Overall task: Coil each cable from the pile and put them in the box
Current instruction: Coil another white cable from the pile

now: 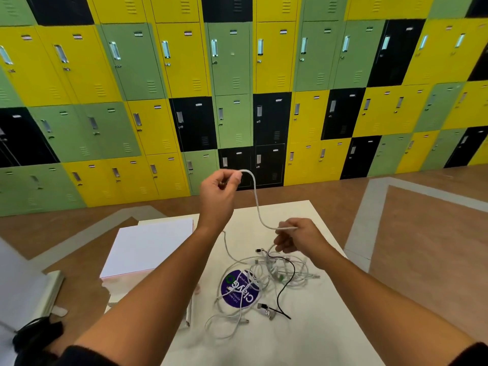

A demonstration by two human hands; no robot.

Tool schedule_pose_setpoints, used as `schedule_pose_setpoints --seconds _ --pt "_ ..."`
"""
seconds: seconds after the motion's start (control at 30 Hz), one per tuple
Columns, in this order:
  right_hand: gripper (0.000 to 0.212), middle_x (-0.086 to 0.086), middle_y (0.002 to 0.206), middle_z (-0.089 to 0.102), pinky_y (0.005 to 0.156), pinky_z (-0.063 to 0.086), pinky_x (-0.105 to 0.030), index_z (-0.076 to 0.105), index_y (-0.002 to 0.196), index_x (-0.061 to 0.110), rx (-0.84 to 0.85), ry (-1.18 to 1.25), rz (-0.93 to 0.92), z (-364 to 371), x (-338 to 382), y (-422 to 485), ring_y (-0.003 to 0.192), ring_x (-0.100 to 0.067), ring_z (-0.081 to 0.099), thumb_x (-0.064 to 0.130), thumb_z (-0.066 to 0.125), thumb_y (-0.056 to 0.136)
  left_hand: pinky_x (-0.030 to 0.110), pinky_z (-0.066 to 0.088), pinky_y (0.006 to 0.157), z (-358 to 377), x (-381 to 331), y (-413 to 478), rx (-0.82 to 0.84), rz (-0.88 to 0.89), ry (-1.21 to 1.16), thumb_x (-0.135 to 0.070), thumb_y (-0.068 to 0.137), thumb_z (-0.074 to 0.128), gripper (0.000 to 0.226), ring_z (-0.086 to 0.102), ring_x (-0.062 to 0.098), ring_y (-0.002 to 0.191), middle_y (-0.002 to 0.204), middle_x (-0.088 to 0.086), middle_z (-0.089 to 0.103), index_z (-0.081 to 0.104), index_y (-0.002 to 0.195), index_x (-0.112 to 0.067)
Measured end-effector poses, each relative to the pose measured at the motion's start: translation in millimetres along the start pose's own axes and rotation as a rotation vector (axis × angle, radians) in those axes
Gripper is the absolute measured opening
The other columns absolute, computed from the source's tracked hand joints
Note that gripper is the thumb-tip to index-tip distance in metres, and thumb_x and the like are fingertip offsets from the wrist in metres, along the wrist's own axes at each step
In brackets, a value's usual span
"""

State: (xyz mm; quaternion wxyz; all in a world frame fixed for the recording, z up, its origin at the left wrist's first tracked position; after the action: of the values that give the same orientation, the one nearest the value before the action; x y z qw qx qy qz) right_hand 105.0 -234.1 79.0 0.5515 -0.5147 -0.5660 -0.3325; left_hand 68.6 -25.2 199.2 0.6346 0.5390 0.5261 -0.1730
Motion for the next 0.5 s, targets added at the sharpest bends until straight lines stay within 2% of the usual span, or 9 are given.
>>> schedule_pose_setpoints --seconds 0.07,0.13,0.2,0.27,0.33,0.4,0.47,0.5 --pt "0.024 -0.019 0.070 0.069 0.046 0.045 -0.026 0.063 0.089 0.001 -0.069 0.091 -0.063 -7 19 2 0.050 -0.026 0.062 0.017 0.052 0.103 0.020 0.046 0.061 2 20 -7 0.062 -0.078 0.034 -0.023 0.099 0.062 0.015 0.055 -0.001 0.065 0.075 -0.007 0.066 0.074 0.095 -0.015" --pt "0.018 -0.016 0.074 0.068 0.043 0.041 -0.024 0.063 0.089 0.005 -0.121 0.130 -0.131 -15 35 7 0.044 -0.022 0.058 0.015 0.055 0.101 0.026 0.047 0.059 4 32 -15 0.111 -0.145 0.018 -0.021 0.100 0.061 0.017 0.058 0.002 0.061 0.075 0.000 0.070 0.073 0.092 -0.013" --pt "0.008 -0.013 0.084 0.066 0.042 0.042 -0.023 0.063 0.092 0.011 -0.163 0.126 -0.159 -22 42 15 0.045 -0.021 0.061 0.009 0.058 0.098 0.026 0.044 0.058 7 33 -20 0.156 -0.176 0.009 -0.021 0.100 0.060 0.020 0.055 0.001 0.053 0.073 0.003 0.072 0.072 0.088 -0.011" --pt "0.010 -0.013 0.091 0.063 0.044 0.045 -0.025 0.062 0.095 0.015 -0.198 0.101 -0.109 -26 35 20 0.051 -0.022 0.065 0.004 0.061 0.095 0.025 0.042 0.057 12 26 -22 0.188 -0.185 -0.004 -0.021 0.100 0.060 0.022 0.050 0.002 0.048 0.070 0.005 0.073 0.073 0.086 -0.010" --pt "0.013 -0.016 0.092 0.063 0.044 0.046 -0.026 0.062 0.103 0.013 -0.131 0.110 -0.070 -17 29 18 0.054 -0.021 0.066 0.004 0.065 0.094 0.026 0.042 0.052 19 18 -22 0.243 -0.194 -0.042 -0.022 0.099 0.061 0.022 0.047 0.008 0.048 0.069 0.006 0.073 0.073 0.087 -0.009" --pt "0.019 -0.017 0.096 0.067 0.049 0.049 -0.027 0.064 0.112 0.011 0.002 0.104 -0.101 -1 34 7 0.059 -0.021 0.066 0.018 0.067 0.095 0.030 0.046 0.052 29 13 -21 0.346 -0.174 -0.011 -0.023 0.098 0.064 0.019 0.053 0.015 0.053 0.070 0.005 0.073 0.076 0.090 -0.011" --pt "0.029 -0.016 0.096 0.072 0.052 0.048 -0.028 0.069 0.113 0.010 0.094 0.162 -0.131 13 45 -4 0.058 -0.022 0.062 0.034 0.060 0.099 0.042 0.057 0.068 37 14 -21 0.432 -0.153 0.088 -0.029 0.094 0.069 0.018 0.065 0.018 0.068 0.074 0.001 0.073 0.078 0.091 -0.015" --pt "0.034 -0.017 0.089 0.072 0.052 0.046 -0.028 0.071 0.110 0.009 0.111 0.199 -0.143 17 50 -6 0.054 -0.021 0.058 0.037 0.055 0.100 0.046 0.059 0.074 39 16 -21 0.445 -0.161 0.129 -0.033 0.092 0.071 0.019 0.068 0.017 0.074 0.076 -0.002 0.073 0.079 0.089 -0.016"
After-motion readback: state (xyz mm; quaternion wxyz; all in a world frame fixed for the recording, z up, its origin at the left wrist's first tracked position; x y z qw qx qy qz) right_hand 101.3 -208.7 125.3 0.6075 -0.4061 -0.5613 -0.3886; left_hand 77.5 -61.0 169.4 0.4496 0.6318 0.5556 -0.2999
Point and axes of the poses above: each hand's wrist, its own y-axis towards the middle knuckle, its own z-axis out of the palm, x = y × z, the point moved 7 cm from there along y, towards the middle knuckle
